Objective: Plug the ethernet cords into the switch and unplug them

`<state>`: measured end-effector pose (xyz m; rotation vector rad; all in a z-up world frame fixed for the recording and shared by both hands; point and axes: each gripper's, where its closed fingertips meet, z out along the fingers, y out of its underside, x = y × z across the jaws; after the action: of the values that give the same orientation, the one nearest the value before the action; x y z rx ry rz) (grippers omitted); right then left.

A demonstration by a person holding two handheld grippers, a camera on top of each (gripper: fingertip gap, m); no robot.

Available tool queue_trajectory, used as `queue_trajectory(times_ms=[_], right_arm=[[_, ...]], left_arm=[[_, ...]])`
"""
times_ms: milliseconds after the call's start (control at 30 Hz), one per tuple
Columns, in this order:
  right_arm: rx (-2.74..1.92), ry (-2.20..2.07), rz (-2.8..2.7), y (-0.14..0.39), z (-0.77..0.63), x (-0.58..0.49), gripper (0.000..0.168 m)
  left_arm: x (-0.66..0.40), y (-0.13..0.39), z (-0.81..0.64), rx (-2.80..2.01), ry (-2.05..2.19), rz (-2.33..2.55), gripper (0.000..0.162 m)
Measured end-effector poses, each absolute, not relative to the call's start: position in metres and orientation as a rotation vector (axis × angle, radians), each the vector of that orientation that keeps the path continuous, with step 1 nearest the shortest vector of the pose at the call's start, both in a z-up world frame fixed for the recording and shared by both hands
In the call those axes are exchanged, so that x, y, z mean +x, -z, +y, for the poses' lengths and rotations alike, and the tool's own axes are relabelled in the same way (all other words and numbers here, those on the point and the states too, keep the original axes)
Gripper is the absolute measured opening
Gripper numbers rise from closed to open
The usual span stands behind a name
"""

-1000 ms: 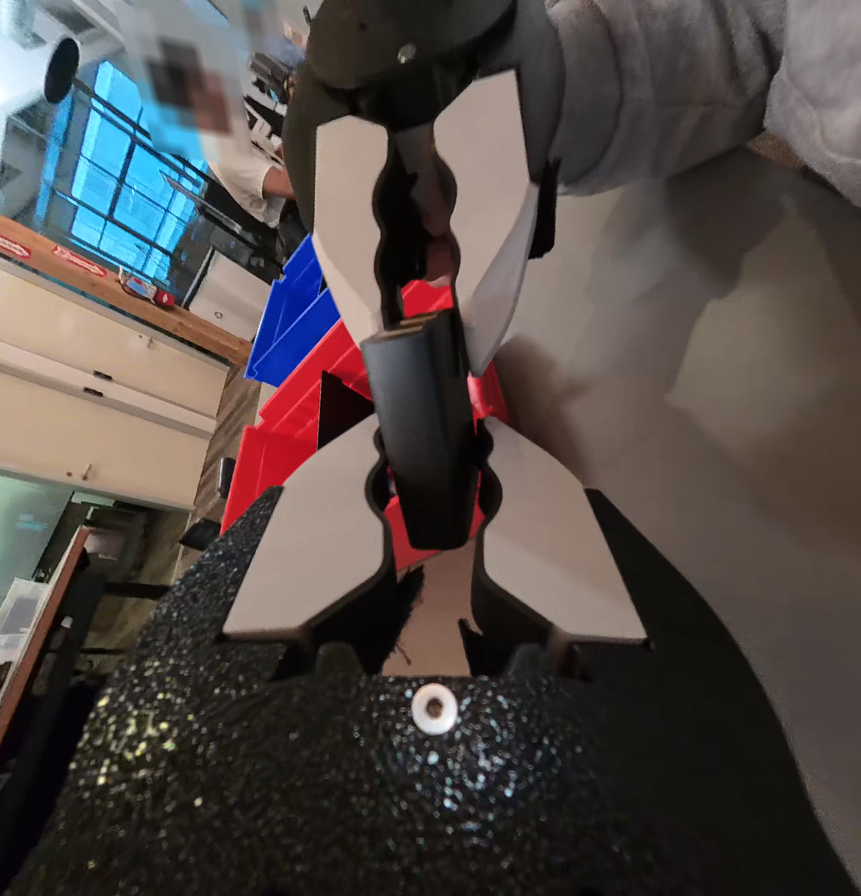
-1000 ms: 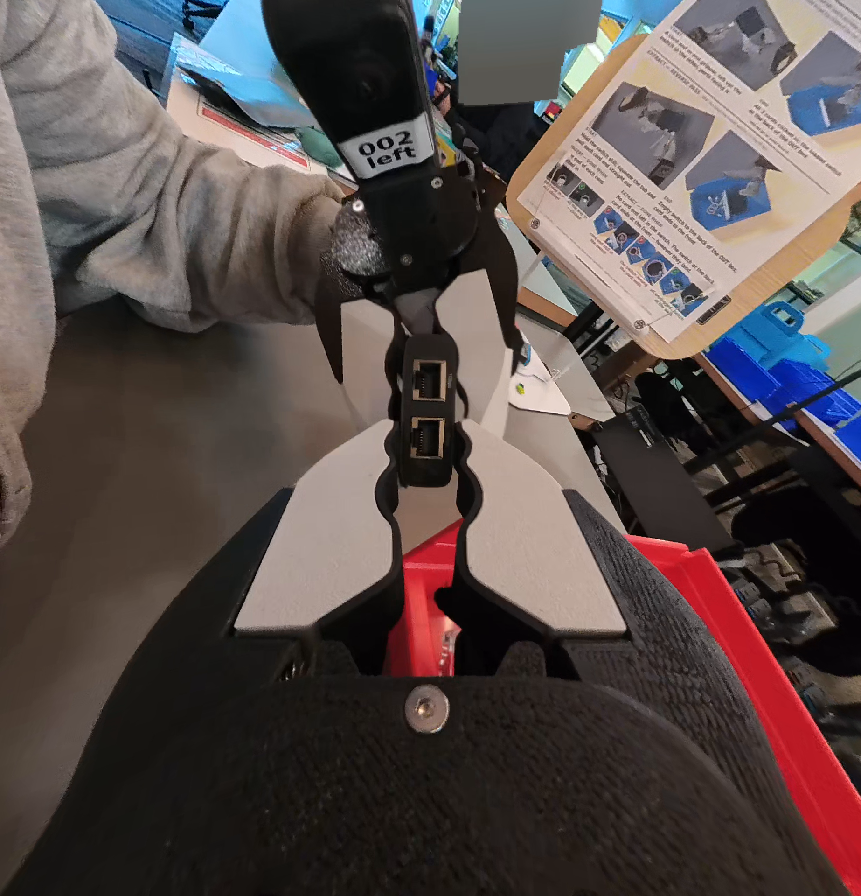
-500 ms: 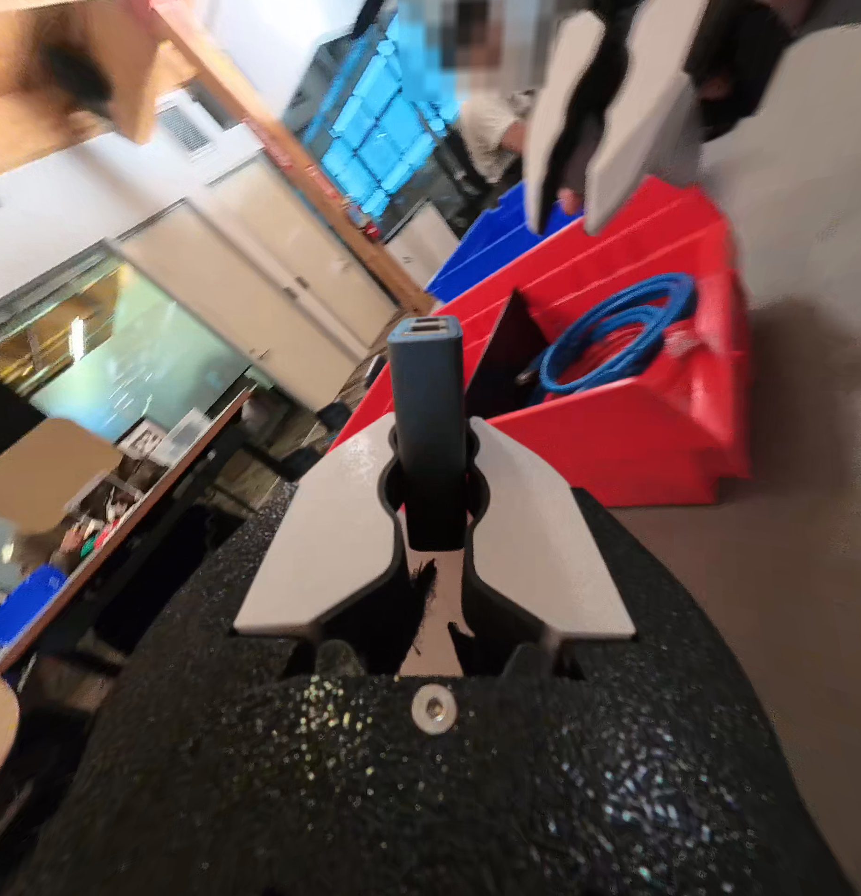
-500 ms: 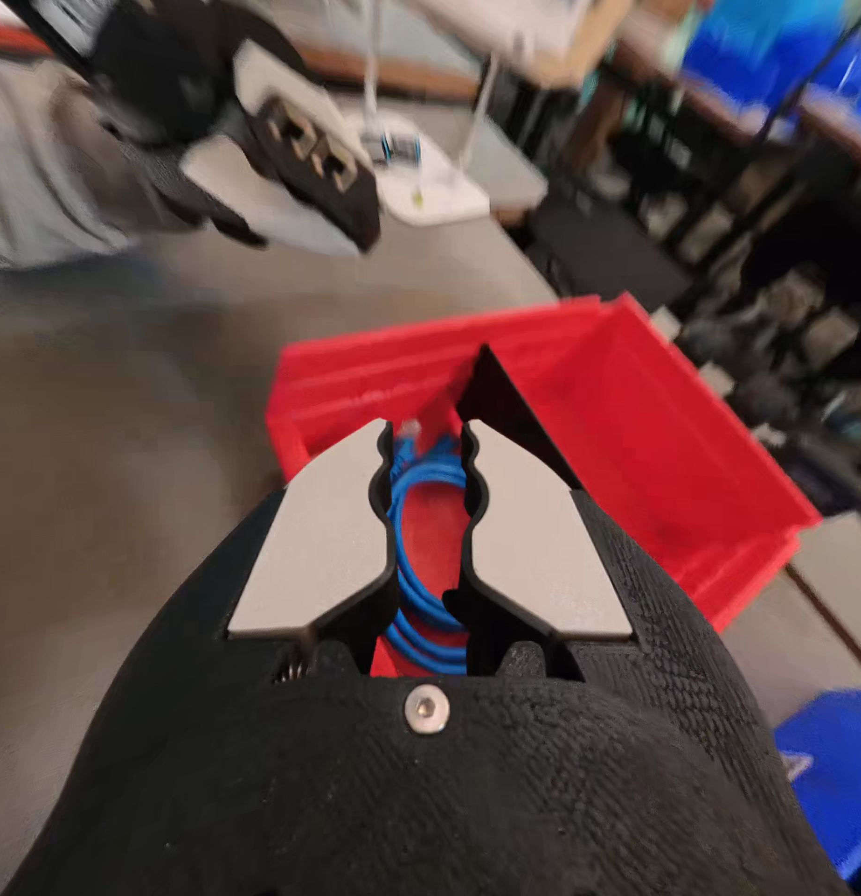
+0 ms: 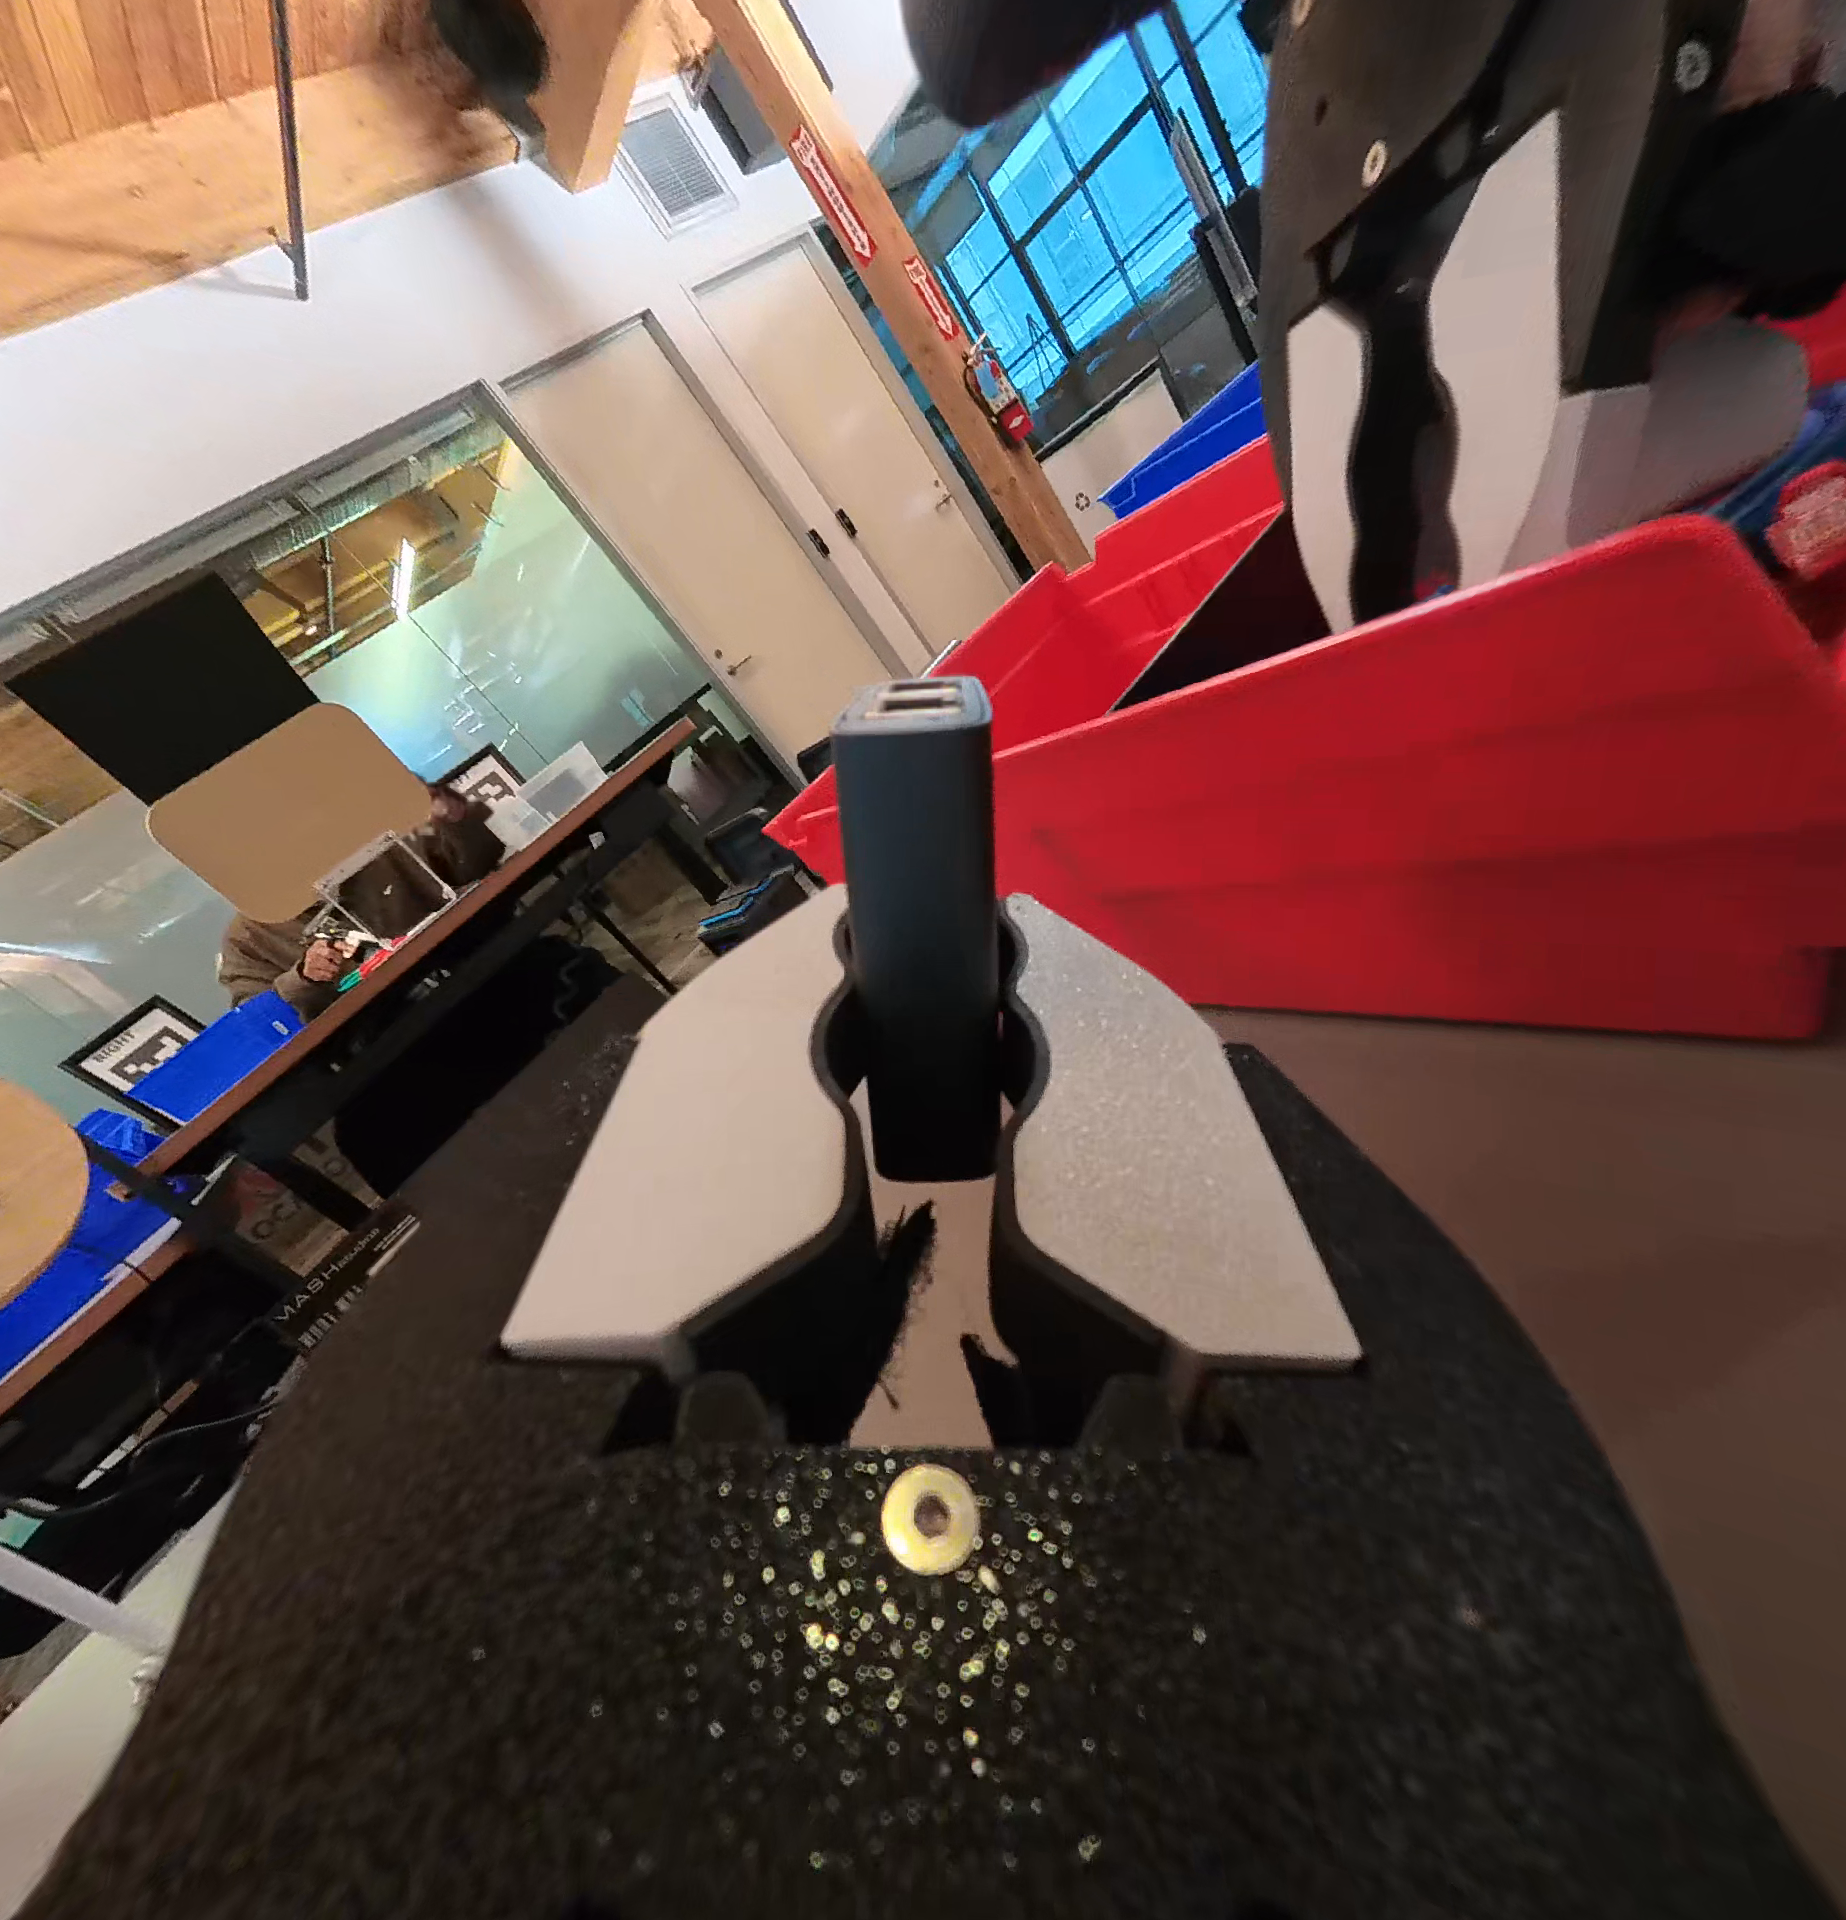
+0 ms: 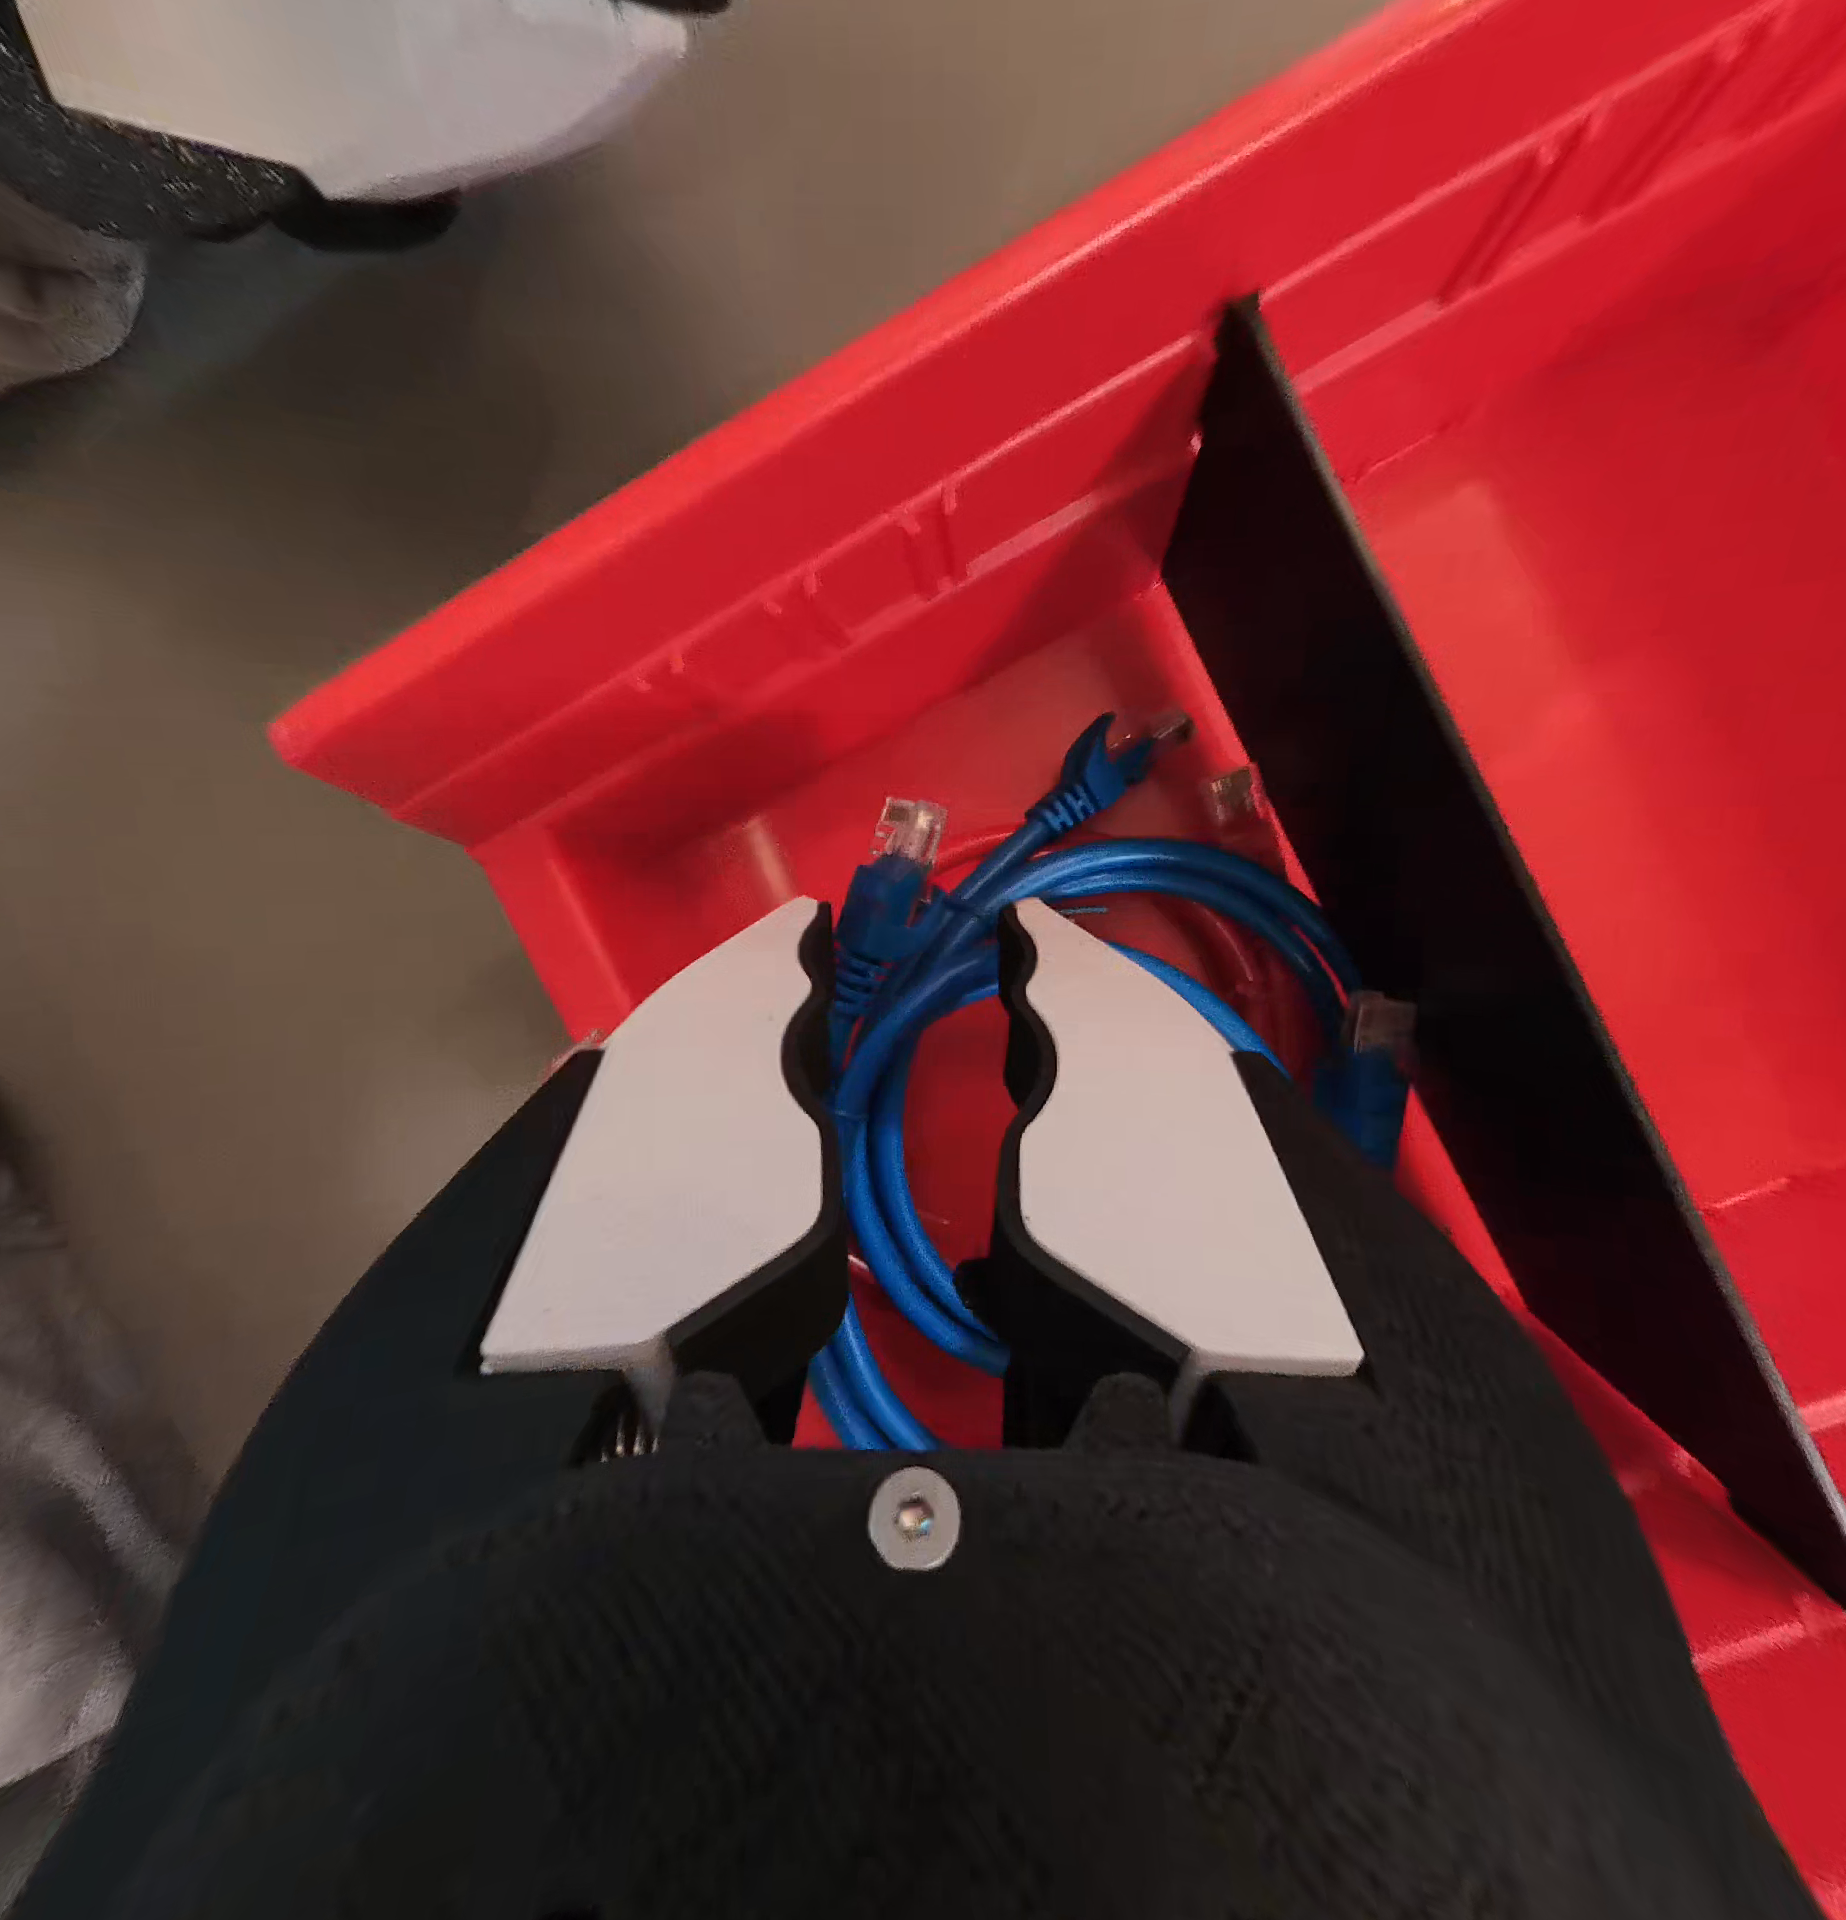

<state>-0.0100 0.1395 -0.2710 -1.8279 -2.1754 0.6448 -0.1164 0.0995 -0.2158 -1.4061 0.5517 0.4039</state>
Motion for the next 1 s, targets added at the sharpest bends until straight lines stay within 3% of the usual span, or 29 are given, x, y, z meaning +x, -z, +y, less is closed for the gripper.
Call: queue_trajectory(times_ms=[167,367,800,1000], right_arm=[[-1.926,-0.588,-2.267,0.281,0.134,-0.01,0.034],[-1.821,-0.506,-2.308,0.275,0.135,-0.007,0.017],[-0.663,-0.062,-1.888,0.199,0.126,0.002,0.015],[-0.429,0.123,-1.794,0.19,0.115,0.009,0.012]], left_arm=[[-0.115,0.216,0.099,-1.404,-0.394,0.553,0.021],[-0.111,0.217,0.099,-1.403,-0.387,0.572,0.021],[-0.109,0.222,0.101,-1.431,-0.342,0.566,0.021],[-0.109,0.223,0.101,-1.437,-0.337,0.57,0.021]])
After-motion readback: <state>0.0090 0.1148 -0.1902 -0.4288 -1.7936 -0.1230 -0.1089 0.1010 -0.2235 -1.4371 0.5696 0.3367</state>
